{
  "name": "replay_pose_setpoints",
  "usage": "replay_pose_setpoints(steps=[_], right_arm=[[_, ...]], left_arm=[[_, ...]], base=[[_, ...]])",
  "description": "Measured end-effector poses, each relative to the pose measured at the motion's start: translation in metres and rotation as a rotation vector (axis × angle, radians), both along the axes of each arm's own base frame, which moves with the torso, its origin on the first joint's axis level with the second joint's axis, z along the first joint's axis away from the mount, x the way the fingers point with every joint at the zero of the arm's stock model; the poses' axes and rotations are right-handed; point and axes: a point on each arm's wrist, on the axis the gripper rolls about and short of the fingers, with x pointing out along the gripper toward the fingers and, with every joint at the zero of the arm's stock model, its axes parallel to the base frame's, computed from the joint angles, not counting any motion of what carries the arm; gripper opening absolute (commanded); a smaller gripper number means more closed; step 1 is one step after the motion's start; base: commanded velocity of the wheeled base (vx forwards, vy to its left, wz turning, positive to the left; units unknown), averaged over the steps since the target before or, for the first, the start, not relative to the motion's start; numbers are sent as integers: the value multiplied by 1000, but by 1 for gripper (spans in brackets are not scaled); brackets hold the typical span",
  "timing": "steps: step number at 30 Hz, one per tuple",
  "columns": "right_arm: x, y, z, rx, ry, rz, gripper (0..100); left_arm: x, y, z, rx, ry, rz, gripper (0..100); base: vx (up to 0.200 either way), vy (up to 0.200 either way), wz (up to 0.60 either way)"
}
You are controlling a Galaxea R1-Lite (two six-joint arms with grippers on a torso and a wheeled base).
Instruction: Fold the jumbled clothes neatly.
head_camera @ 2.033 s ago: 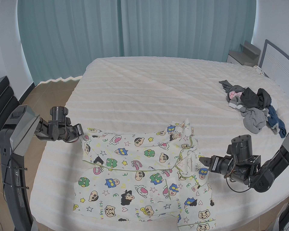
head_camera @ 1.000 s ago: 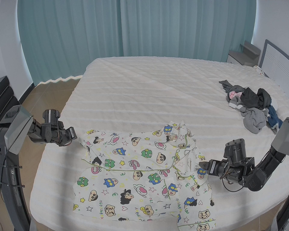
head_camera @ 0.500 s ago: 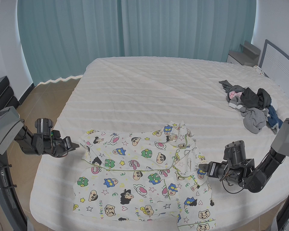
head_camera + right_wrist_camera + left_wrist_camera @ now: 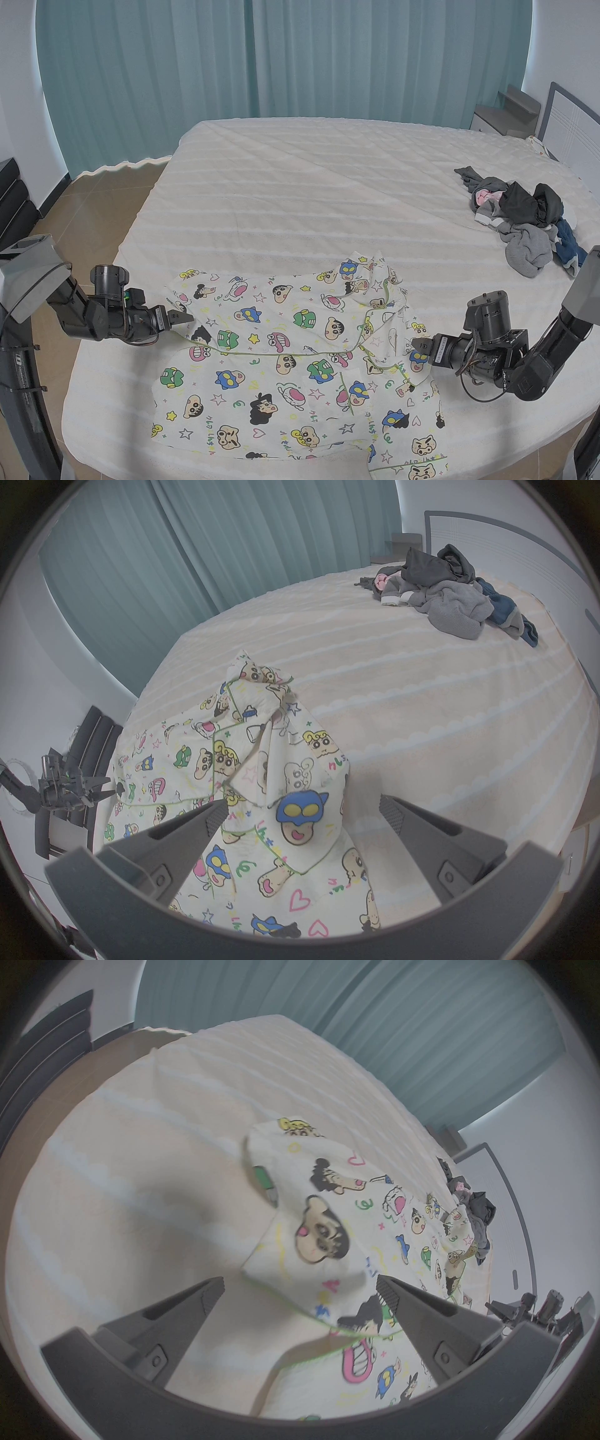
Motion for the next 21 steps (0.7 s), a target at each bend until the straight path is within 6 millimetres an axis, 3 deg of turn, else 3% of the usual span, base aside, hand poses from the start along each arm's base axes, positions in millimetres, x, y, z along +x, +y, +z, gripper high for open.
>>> replay_pose_setpoints(steps=[3,4,11,21], right_arm=[[2,1,2,12,-28,1,100],[2,1,2,14,-31,1,100],[2,1,2,14,-35,2,100],[0,0,0,13,-27,-1,100]], left_arm=[[6,-8,-6,1,-11,-16,100],[7,-9,-8,2,-13,-19,0],[9,-21,-20,1,12,-44,0],[6,-12,-16,31,14,-2,0]], base=[[0,0,0],[0,0,0],[0,0,0],[0,0,0]])
